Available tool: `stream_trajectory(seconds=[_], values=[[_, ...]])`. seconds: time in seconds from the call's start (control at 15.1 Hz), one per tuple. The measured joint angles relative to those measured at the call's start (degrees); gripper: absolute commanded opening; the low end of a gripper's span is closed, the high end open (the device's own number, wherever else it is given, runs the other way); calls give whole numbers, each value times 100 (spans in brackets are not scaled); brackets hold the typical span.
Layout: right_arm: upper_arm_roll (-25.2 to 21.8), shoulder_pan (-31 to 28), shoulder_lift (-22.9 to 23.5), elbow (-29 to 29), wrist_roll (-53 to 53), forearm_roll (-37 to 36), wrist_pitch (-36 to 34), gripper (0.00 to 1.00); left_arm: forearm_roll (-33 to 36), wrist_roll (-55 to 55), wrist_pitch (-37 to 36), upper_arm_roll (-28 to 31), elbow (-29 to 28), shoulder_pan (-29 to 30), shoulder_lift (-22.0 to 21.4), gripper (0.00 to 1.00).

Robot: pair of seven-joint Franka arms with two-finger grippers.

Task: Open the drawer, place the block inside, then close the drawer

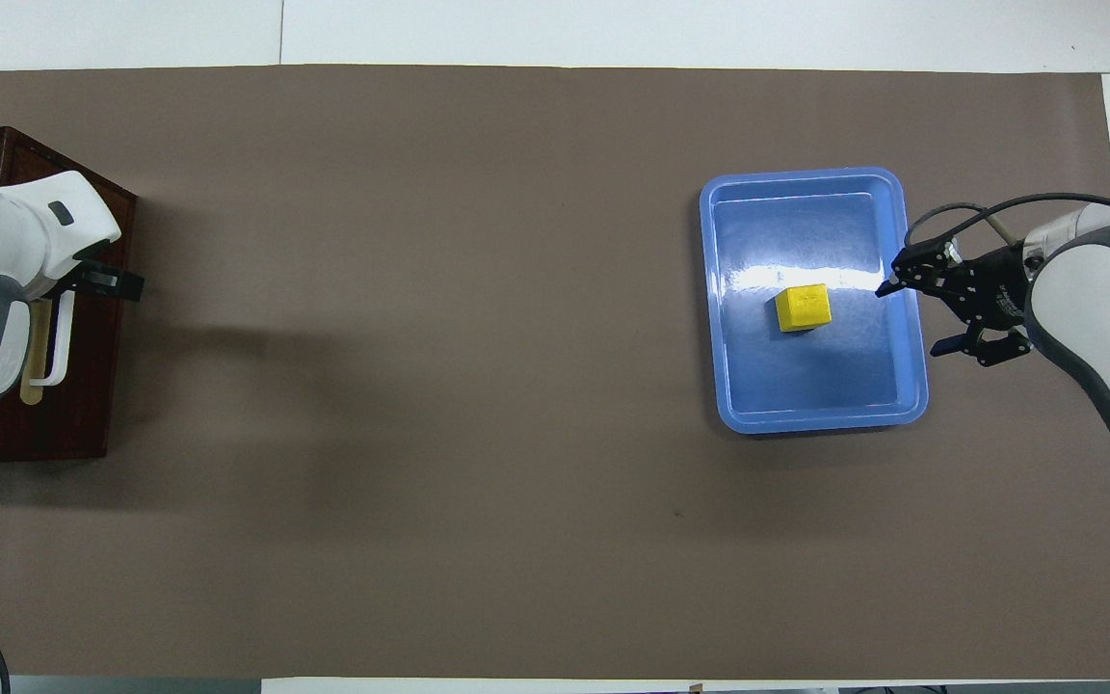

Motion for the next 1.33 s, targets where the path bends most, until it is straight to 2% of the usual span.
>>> stream_trajectory(seconds=[0.33,0.66,1.06,1.33], values=[[-2,-46,774,270,926,926,97,100,28,-20,169,-38,-176,-4,-40,100],[-1,-47,1430,876,1206,1210,-247,100,28,-441,336,-59,-372,-24,-38,100],[-9,-51,1632,1023,1497,1565,-329,100,28,-653,429,-68,-390,-104,-34,100],[-14,-51,1716,957,1588,1611,-321,100,-52,-1307,414,-93,-390,-607,-35,100]])
